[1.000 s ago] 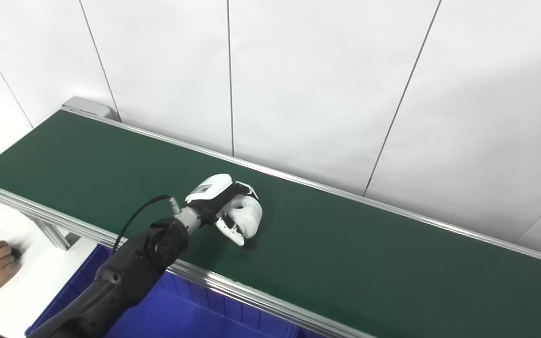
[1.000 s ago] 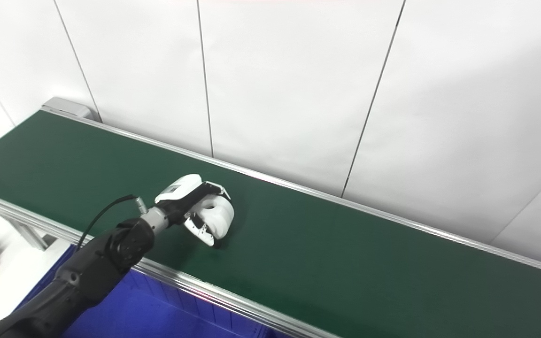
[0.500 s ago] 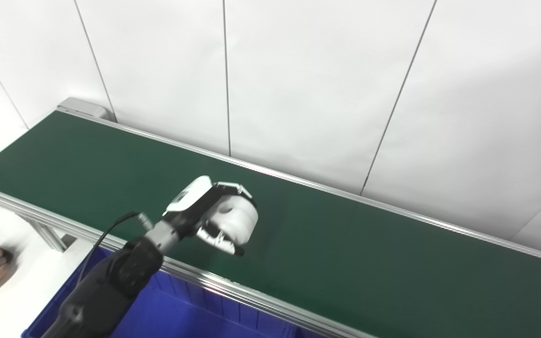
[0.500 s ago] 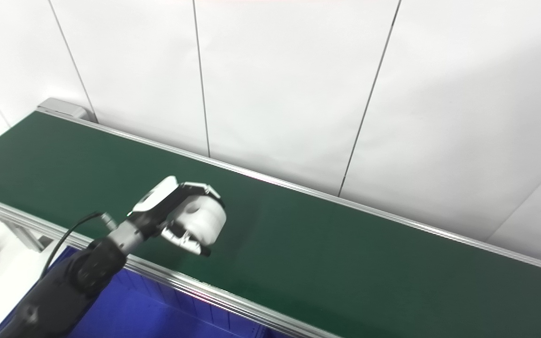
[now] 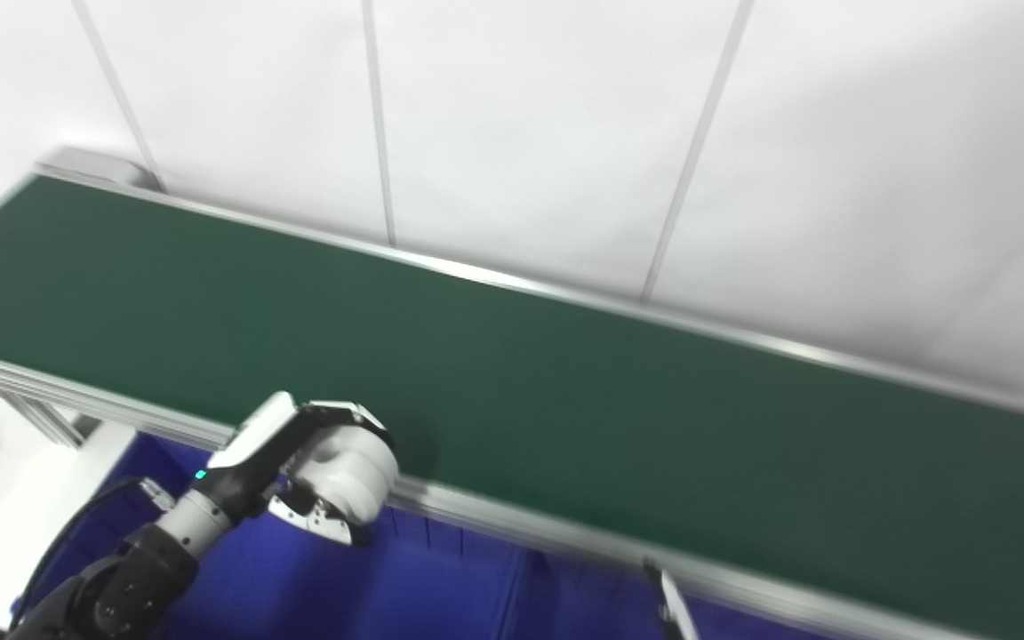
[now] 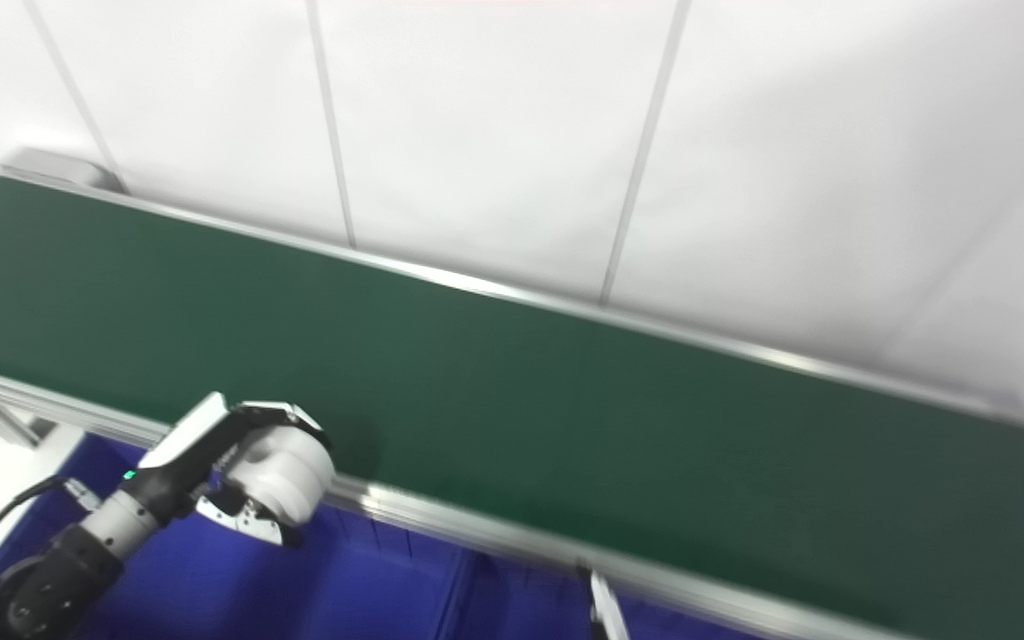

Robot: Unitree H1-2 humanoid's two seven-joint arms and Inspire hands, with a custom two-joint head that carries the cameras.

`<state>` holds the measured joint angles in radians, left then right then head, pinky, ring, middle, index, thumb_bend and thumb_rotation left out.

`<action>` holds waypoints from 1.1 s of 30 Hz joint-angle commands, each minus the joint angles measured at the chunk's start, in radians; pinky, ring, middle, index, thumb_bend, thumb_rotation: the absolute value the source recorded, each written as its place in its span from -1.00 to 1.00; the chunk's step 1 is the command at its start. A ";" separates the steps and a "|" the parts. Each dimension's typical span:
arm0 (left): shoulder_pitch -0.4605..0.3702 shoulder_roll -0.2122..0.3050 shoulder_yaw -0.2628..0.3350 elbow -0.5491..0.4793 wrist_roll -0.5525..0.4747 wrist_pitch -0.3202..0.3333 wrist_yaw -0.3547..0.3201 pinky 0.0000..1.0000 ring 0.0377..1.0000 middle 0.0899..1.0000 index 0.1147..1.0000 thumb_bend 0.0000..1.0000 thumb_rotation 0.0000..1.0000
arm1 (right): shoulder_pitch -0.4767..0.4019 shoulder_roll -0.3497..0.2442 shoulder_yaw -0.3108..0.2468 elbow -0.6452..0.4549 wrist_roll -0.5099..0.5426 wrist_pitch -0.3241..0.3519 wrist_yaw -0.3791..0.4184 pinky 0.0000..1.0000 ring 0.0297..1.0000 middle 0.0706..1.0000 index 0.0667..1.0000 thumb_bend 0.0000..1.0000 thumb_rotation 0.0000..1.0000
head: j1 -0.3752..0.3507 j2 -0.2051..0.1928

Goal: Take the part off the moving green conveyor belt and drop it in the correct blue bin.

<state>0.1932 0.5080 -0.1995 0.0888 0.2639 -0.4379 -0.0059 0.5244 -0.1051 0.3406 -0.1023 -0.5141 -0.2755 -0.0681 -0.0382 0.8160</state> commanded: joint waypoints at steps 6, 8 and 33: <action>0.037 0.038 -0.047 0.013 -0.023 -0.032 0.065 -0.24 -0.10 -0.04 -0.17 -0.04 -1.00 | 0.010 -0.001 -0.011 -0.080 0.013 0.030 0.026 0.77 0.96 1.00 1.00 0.46 0.22 | -0.022 0.059; 0.040 0.042 -0.060 0.011 -0.018 -0.032 0.076 -0.24 -0.09 -0.03 -0.18 -0.04 -1.00 | 0.009 -0.001 -0.015 -0.089 0.016 0.035 0.031 0.76 0.96 1.00 1.00 0.47 0.23 | -0.017 0.077; 0.157 -0.017 -0.006 -0.165 0.045 0.171 -0.117 0.27 0.28 0.20 -0.15 -0.01 -0.89 | 0.008 0.010 -0.026 -0.146 0.020 0.089 0.058 0.76 0.96 1.00 1.00 0.50 0.30 | 0.020 0.120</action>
<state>0.3384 0.4935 -0.2163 -0.0384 0.2971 -0.2621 -0.1268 0.5282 -0.1041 0.3137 -0.2101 -0.4994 -0.1859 -0.0069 -0.0185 0.9372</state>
